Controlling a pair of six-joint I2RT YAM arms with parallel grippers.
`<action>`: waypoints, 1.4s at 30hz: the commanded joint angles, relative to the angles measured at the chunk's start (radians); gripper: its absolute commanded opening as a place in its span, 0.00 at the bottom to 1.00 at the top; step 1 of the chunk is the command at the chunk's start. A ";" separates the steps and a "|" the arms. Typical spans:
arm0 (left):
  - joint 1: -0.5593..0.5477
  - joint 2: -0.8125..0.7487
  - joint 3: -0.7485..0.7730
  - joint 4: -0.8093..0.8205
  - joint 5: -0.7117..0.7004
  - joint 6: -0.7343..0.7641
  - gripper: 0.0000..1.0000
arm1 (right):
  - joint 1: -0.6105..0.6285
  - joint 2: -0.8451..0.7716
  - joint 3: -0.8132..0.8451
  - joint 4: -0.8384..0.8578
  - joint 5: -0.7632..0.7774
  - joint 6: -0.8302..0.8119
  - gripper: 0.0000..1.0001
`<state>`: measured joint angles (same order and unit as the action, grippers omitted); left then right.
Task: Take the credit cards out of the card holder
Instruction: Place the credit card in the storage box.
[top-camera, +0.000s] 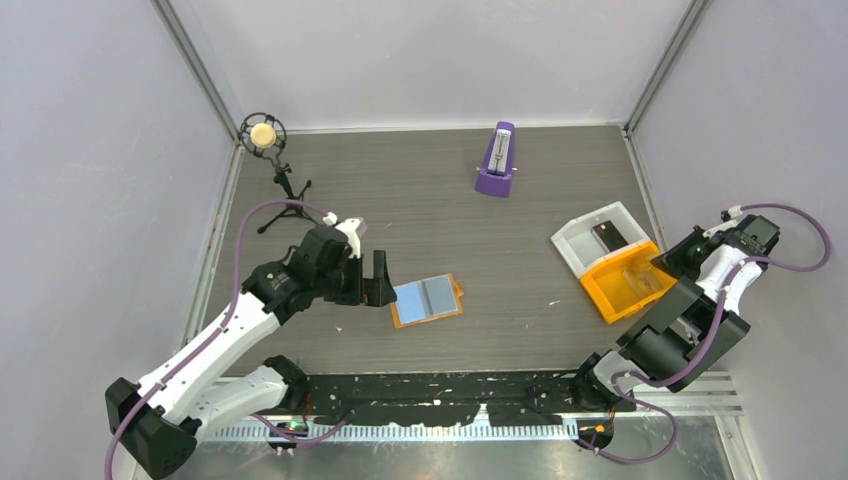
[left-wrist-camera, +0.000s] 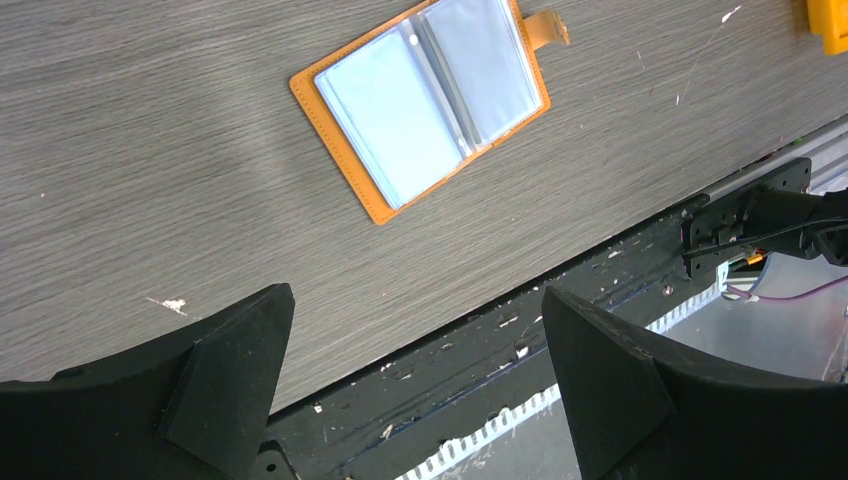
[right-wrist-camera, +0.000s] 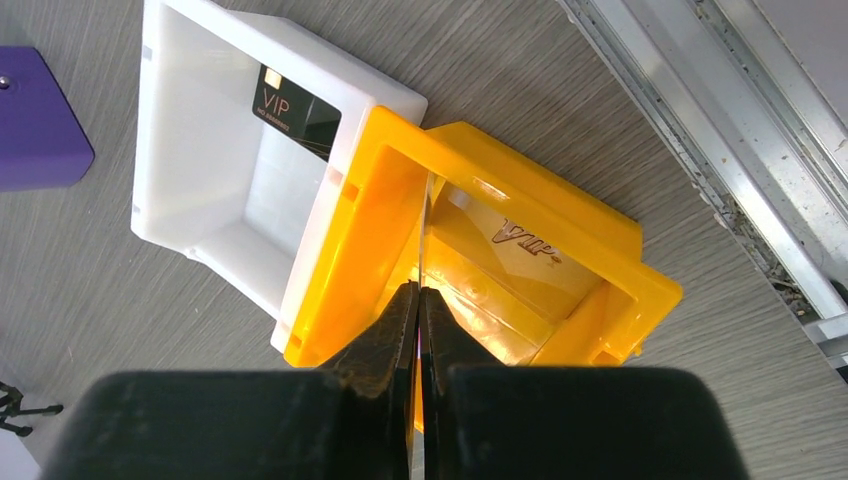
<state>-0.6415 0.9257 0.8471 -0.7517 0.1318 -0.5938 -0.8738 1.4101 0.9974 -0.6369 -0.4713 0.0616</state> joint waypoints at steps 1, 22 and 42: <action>-0.004 0.001 0.040 0.027 -0.004 0.006 1.00 | -0.004 0.020 -0.007 0.022 0.024 0.021 0.09; -0.004 -0.024 0.030 0.018 -0.020 0.006 1.00 | -0.004 -0.029 0.021 -0.020 0.187 0.045 0.21; -0.004 -0.093 0.023 0.013 -0.197 0.047 1.00 | 0.350 -0.198 0.173 -0.108 0.247 0.131 0.24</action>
<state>-0.6415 0.8680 0.8471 -0.7525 0.0624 -0.5632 -0.6621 1.3052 1.0901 -0.7261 -0.2481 0.1467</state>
